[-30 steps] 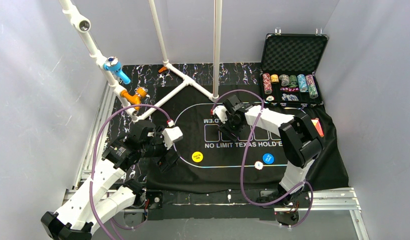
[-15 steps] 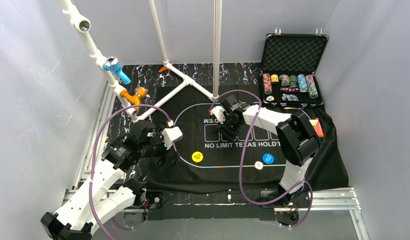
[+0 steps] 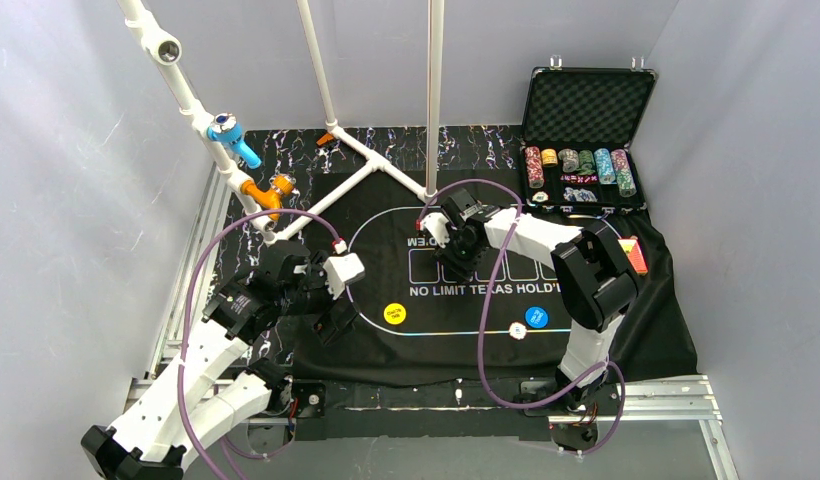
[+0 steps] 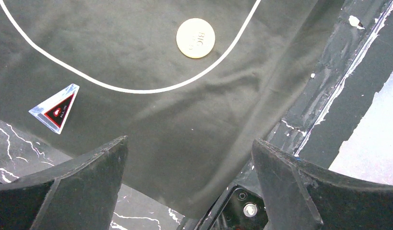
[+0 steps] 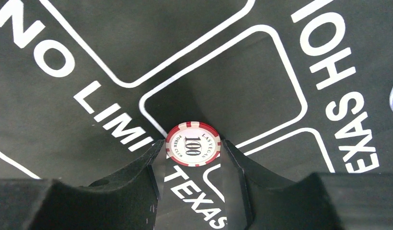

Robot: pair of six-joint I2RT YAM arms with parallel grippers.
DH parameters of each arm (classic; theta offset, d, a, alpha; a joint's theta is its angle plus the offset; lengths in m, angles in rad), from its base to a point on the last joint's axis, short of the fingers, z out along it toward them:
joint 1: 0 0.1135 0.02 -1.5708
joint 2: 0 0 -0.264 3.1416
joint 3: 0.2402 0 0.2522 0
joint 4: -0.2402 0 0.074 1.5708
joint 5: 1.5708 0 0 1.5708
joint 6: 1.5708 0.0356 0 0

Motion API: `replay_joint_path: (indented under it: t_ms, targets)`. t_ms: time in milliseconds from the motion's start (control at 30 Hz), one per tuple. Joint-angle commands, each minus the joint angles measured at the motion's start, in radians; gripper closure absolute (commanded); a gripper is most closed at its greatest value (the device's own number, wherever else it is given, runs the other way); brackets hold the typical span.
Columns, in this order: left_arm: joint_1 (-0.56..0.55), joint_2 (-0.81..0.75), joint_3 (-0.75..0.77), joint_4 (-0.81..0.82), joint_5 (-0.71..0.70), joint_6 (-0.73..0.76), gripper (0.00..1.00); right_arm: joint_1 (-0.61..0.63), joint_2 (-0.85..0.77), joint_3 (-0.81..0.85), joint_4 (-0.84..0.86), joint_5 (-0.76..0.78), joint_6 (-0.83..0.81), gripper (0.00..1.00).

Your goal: Distribute texas hold em gaming equipment

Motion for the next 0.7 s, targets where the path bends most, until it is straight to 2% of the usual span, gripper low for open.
replay_joint_path:
  t_ms: [0, 233, 667]
  targets:
    - [0.015, -0.015, 0.020, 0.001, -0.006, -0.020, 0.01, 0.016, -0.064, 0.056, -0.045, -0.078, 0.010, 0.59]
    - [0.036, -0.018, 0.040, 0.010, -0.019, -0.047, 0.01, 0.069, -0.097, 0.051, -0.028, -0.152, 0.016, 0.59]
    - [0.138, -0.006, 0.065, 0.056, -0.001, -0.093, 0.01, 0.278, -0.055, 0.069, 0.015, -0.245, 0.055, 0.60]
